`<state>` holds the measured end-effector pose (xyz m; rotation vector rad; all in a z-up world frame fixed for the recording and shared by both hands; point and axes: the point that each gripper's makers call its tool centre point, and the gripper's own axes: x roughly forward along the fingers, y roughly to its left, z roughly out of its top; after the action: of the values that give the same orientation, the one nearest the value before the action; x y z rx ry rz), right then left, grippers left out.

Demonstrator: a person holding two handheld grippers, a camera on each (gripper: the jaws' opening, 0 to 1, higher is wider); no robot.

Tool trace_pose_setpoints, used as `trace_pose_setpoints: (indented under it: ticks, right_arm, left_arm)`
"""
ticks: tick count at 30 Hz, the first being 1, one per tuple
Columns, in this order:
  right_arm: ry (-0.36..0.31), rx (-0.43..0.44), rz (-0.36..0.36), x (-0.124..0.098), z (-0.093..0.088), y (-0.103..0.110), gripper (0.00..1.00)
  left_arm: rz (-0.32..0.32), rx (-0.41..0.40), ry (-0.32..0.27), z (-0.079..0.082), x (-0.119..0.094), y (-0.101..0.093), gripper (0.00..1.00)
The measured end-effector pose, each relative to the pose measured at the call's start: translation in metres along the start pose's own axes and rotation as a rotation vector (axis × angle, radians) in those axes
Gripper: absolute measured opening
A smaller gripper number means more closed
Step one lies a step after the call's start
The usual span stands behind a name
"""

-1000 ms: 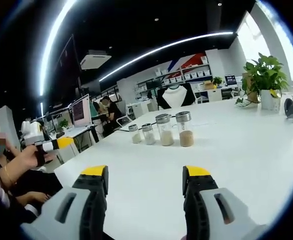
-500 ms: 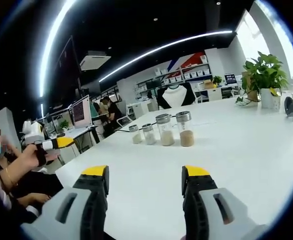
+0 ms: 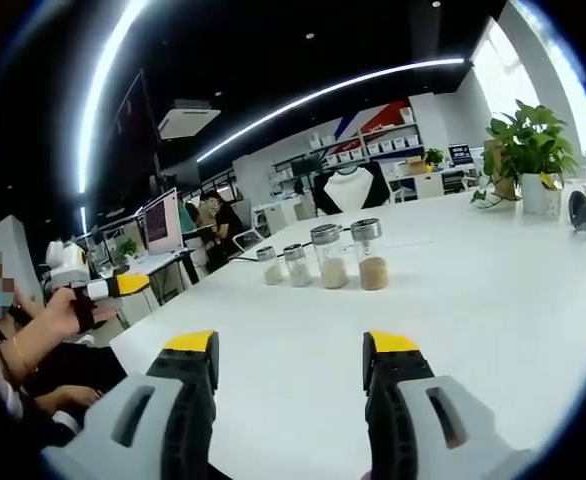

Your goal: Rotate the seasoning bottle until the label or dispensing opening points toward the visible target arrow and the bottle remains upright within the marked orientation range

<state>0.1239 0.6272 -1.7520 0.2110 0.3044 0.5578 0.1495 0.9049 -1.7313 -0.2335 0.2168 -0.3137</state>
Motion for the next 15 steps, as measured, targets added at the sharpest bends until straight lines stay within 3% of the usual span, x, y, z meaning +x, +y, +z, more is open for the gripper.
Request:
trace_pose_setpoints:
  ticks: [4, 11, 15]
  right_arm:
    - [-0.001, -0.001, -0.002, 0.001, 0.001, -0.001, 0.57]
    - [0.009, -0.007, -0.002, 0.003, 0.001, -0.004, 0.57]
    - [0.012, -0.005, -0.008, 0.009, 0.002, -0.007, 0.56]
  left_arm:
    - [0.009, 0.000, 0.012, 0.000, 0.006, 0.001, 0.85]
    - [0.042, 0.006, -0.015, 0.010, 0.019, 0.013, 0.90]
    - [0.029, 0.017, -0.058, 0.020, 0.031, 0.016, 1.00]
